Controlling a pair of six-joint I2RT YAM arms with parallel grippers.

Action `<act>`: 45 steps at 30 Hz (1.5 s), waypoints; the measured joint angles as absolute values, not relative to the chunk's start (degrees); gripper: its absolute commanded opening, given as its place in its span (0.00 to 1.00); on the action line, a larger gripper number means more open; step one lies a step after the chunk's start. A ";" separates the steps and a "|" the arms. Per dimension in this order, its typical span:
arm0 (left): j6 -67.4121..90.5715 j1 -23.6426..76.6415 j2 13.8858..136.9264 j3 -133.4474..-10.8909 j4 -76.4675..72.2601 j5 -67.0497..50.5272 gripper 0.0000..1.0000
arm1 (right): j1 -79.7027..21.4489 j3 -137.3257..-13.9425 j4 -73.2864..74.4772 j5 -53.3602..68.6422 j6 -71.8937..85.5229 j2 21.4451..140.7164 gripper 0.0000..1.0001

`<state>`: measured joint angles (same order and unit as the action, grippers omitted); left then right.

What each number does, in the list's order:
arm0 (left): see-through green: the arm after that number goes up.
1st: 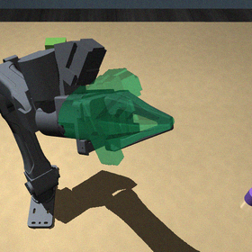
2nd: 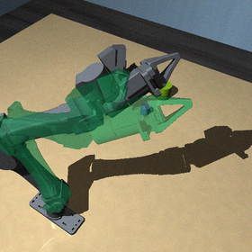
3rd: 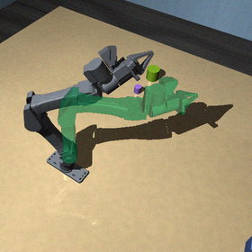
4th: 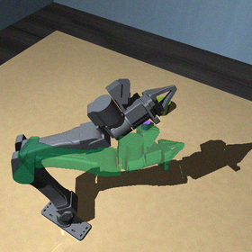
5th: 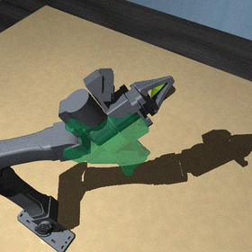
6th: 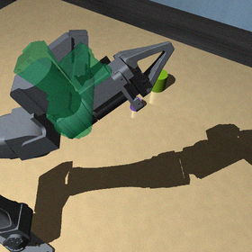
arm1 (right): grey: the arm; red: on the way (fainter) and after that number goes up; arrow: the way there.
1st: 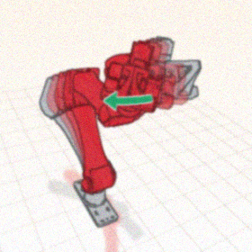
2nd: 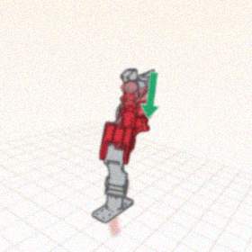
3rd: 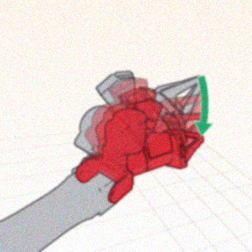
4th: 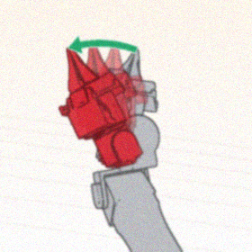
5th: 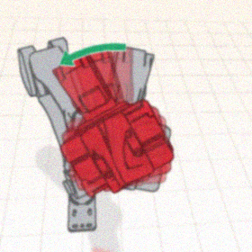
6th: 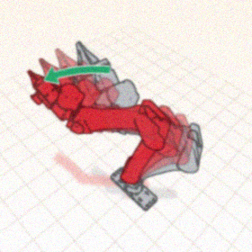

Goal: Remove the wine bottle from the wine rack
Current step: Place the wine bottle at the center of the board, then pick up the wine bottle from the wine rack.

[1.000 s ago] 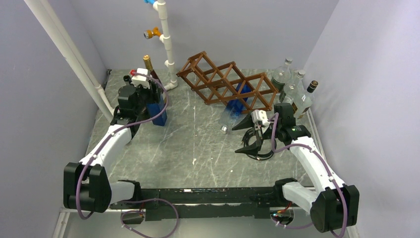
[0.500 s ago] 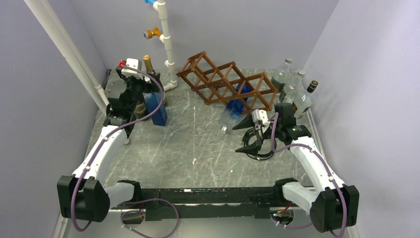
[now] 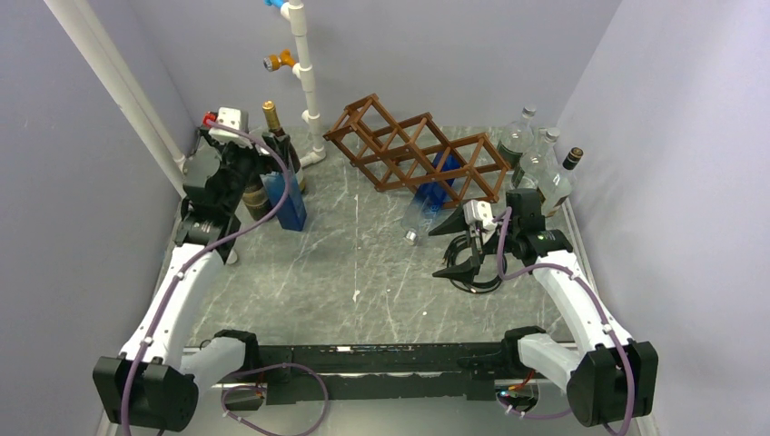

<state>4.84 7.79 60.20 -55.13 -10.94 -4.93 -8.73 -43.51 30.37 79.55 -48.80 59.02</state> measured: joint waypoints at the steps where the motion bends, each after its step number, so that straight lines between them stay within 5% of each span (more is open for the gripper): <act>1: 5.17 7.79 59.57 -55.20 -10.55 -5.15 1.00 | -8.62 -43.51 30.44 79.42 -49.06 58.89 0.99; 27: 21.28 7.79 42.57 -50.78 1.96 -20.05 1.00 | -3.38 -43.53 38.54 73.28 -59.22 54.52 1.00; 45: 26.22 14.46 41.39 -48.14 5.50 -27.18 1.00 | -0.97 -43.53 41.06 70.96 -62.63 53.98 1.00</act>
<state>26.22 14.46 41.39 -48.14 5.50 -27.18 -0.97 -43.53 41.06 70.96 -62.63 53.98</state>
